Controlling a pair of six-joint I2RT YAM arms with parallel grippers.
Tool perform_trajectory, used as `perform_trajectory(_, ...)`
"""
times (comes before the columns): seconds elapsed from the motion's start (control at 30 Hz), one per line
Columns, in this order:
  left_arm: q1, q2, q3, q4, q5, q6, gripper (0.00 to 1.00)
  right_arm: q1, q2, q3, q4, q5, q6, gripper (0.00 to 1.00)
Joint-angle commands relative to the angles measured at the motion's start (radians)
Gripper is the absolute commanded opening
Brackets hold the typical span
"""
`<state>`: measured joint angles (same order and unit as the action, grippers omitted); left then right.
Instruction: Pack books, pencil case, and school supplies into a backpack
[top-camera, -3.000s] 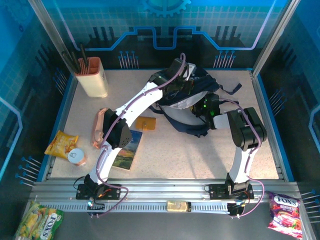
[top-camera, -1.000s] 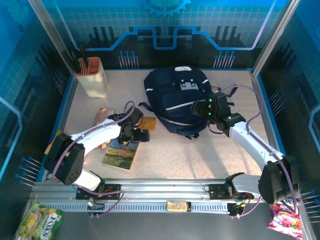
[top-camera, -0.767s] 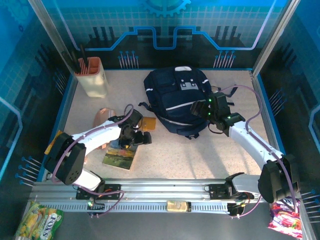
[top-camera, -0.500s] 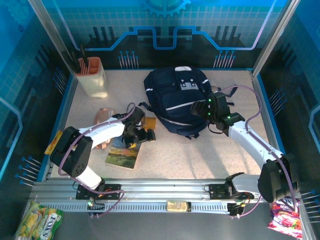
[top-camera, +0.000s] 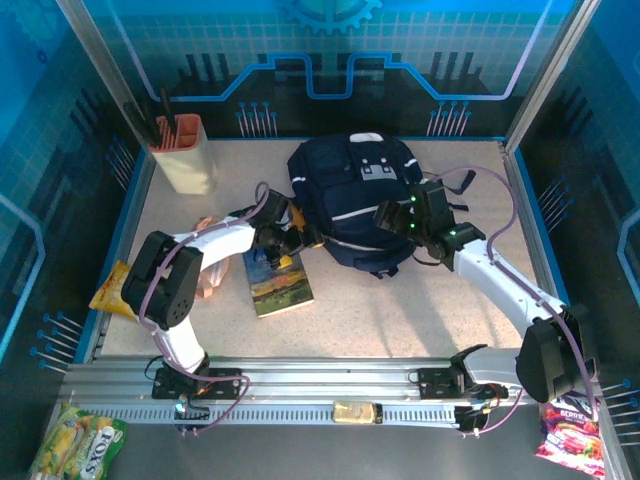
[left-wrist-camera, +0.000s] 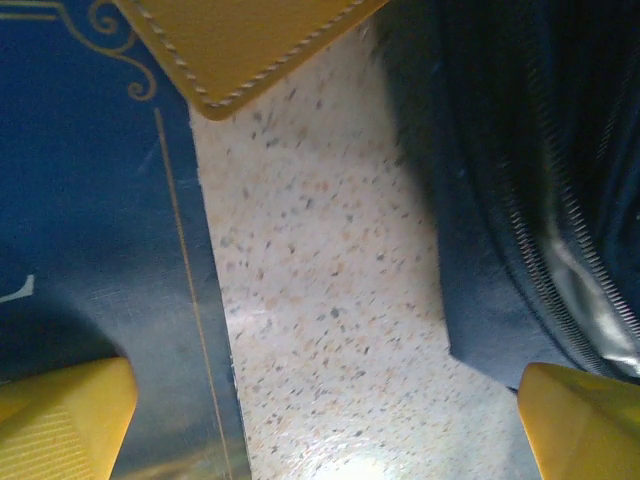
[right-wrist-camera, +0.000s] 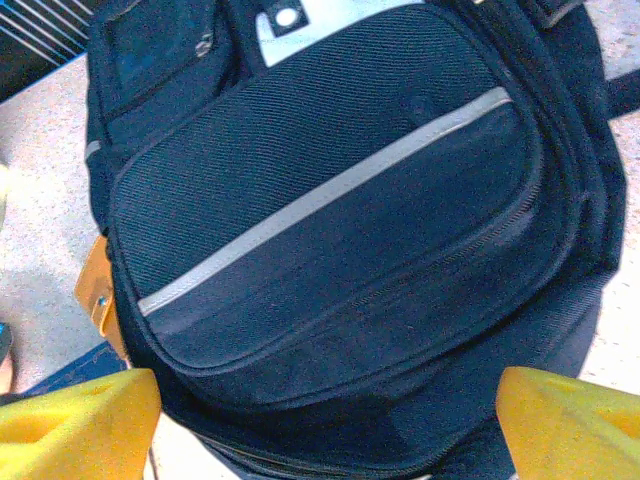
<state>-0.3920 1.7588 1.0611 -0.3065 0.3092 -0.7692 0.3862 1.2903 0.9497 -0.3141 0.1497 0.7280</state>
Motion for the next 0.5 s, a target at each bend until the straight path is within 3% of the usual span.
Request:
perform_trajectory(0.0, 0.036, -0.056, 0.009, -0.001, 0.035, 0.004, 0.98, 0.061, 0.028, 0.048, -0.013, -0.013, -0.035, 0.87)
perform_trajectory(0.2, 0.135, -0.229, -0.088, -0.092, -0.01, 0.061, 0.99, 0.209, 0.169, 0.158, -0.031, -0.039, -0.106, 0.83)
perform_trajectory(0.47, 0.255, -0.389, -0.267, -0.147, -0.086, 0.06, 0.96, 0.385, 0.466, 0.398, -0.093, -0.069, -0.186, 0.76)
